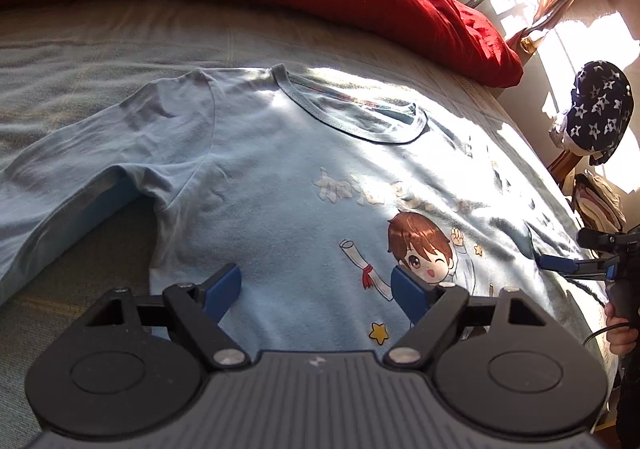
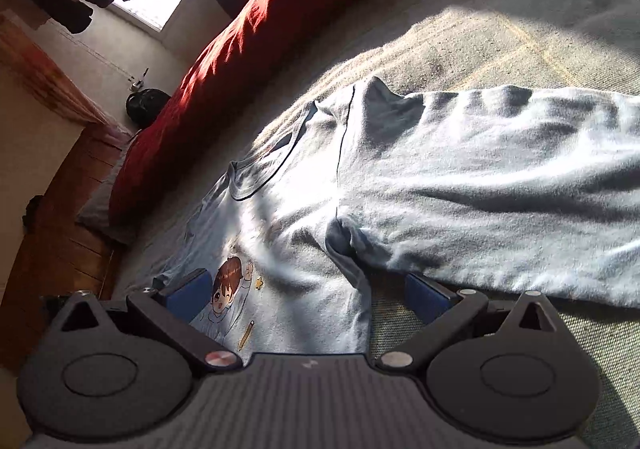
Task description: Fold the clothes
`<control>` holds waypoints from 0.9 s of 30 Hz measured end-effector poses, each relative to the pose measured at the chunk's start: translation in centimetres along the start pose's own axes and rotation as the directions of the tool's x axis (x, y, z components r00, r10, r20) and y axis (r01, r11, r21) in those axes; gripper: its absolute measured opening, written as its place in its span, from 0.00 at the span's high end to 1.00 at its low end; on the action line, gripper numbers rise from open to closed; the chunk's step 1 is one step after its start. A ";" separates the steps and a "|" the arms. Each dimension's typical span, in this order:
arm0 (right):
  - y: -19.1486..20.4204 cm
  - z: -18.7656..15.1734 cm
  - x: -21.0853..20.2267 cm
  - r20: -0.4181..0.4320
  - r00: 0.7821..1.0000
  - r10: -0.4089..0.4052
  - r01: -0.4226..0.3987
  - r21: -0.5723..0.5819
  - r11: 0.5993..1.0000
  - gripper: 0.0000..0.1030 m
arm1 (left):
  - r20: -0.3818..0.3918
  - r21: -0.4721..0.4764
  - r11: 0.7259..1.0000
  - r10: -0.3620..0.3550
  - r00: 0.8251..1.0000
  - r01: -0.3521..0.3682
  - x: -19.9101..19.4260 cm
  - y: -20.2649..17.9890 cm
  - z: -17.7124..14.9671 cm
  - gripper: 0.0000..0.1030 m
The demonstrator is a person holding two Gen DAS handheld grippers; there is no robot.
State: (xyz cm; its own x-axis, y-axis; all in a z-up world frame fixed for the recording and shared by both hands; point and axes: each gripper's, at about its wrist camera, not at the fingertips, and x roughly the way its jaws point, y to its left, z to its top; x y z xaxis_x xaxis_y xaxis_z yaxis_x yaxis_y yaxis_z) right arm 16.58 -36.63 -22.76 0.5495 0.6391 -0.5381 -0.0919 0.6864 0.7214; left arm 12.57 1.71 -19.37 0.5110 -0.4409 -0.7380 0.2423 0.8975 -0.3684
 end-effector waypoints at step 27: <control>9.9 -4.1 1.4 -0.039 0.991 -0.125 0.105 -0.335 0.936 0.00 | -0.009 -0.004 0.999 0.034 0.999 -0.034 -1.8 0.3 -3.3 0.19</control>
State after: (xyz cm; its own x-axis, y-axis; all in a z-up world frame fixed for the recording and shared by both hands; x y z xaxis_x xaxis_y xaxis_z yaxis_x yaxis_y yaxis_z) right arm 13.09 -27.53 -18.16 0.5236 0.5615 -0.6407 -0.3065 0.8259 0.4733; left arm 9.05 2.77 -20.02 0.5112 -0.4103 -0.7552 0.2218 0.9119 -0.3453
